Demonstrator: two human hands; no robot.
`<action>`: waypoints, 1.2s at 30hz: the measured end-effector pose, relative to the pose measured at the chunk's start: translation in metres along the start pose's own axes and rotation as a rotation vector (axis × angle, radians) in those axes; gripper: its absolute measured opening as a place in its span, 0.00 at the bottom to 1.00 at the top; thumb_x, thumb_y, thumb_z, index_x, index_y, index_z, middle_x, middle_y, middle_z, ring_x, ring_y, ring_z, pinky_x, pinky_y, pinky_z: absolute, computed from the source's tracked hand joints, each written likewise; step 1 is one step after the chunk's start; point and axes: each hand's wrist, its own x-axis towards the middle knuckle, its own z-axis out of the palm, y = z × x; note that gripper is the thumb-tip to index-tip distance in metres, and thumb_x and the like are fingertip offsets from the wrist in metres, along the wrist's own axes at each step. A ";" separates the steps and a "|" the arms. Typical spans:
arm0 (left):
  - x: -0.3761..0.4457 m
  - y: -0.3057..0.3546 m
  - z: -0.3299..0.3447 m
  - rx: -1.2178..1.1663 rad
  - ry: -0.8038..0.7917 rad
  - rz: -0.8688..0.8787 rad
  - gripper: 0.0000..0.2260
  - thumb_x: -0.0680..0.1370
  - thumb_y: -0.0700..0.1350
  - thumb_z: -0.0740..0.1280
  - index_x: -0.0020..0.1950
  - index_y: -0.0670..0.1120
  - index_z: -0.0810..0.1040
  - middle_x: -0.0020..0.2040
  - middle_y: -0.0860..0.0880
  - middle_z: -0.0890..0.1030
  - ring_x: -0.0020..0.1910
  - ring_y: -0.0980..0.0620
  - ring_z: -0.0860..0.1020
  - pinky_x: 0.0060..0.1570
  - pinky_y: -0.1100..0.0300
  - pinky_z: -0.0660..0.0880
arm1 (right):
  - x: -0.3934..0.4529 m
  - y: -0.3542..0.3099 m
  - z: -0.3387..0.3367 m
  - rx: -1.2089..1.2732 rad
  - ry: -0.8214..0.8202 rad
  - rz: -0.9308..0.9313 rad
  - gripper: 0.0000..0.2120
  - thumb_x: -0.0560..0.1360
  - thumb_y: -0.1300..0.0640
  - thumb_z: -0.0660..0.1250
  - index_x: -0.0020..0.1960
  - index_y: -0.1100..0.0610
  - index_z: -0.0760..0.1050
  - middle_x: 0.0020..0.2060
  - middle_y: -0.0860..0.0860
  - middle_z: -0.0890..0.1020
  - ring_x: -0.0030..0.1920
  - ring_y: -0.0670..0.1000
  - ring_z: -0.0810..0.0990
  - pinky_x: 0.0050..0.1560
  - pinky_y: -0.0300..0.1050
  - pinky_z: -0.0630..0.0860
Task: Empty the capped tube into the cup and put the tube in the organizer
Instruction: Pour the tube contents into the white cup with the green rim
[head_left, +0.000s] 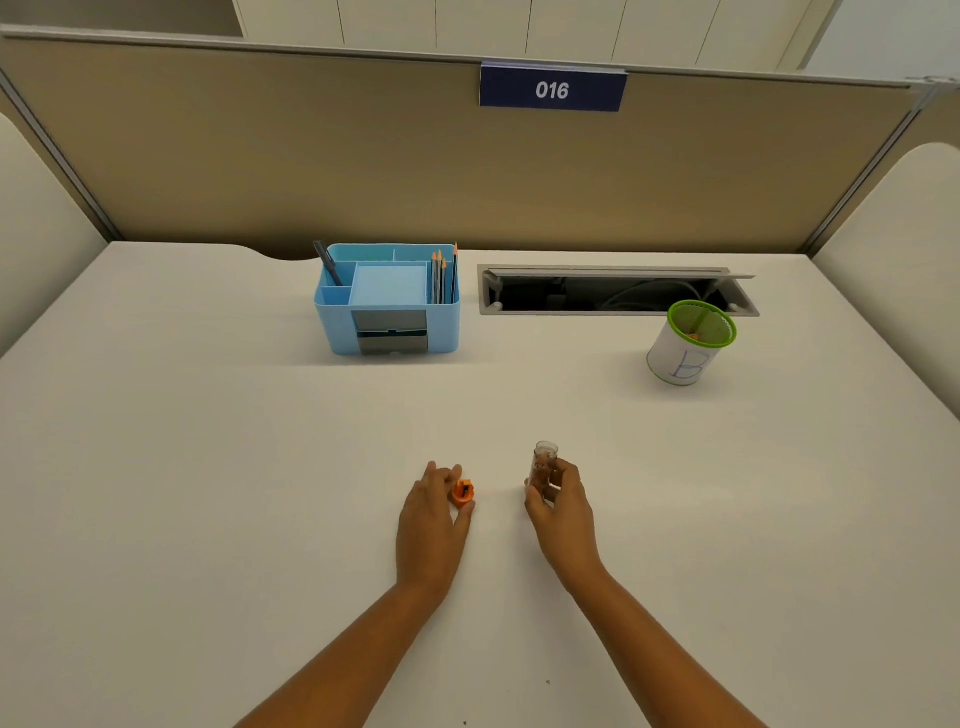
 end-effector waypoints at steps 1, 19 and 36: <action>0.000 0.000 0.000 0.003 0.004 0.003 0.19 0.74 0.46 0.67 0.63 0.47 0.69 0.63 0.46 0.75 0.63 0.47 0.72 0.62 0.52 0.72 | 0.002 -0.002 -0.001 0.027 0.008 0.001 0.19 0.76 0.62 0.63 0.65 0.56 0.63 0.54 0.48 0.72 0.52 0.47 0.74 0.51 0.38 0.70; -0.002 -0.003 0.002 0.024 0.016 0.037 0.19 0.74 0.45 0.67 0.64 0.48 0.70 0.67 0.45 0.72 0.68 0.48 0.68 0.66 0.53 0.67 | 0.086 -0.037 -0.068 0.156 0.403 -0.080 0.19 0.75 0.61 0.63 0.64 0.55 0.63 0.51 0.51 0.76 0.47 0.52 0.78 0.43 0.39 0.71; -0.002 -0.003 0.004 0.025 -0.001 0.006 0.19 0.75 0.46 0.66 0.65 0.49 0.69 0.69 0.45 0.70 0.70 0.47 0.64 0.69 0.51 0.62 | 0.162 -0.038 -0.160 -0.015 0.749 -0.012 0.15 0.74 0.58 0.67 0.58 0.60 0.70 0.54 0.58 0.81 0.49 0.53 0.79 0.44 0.41 0.70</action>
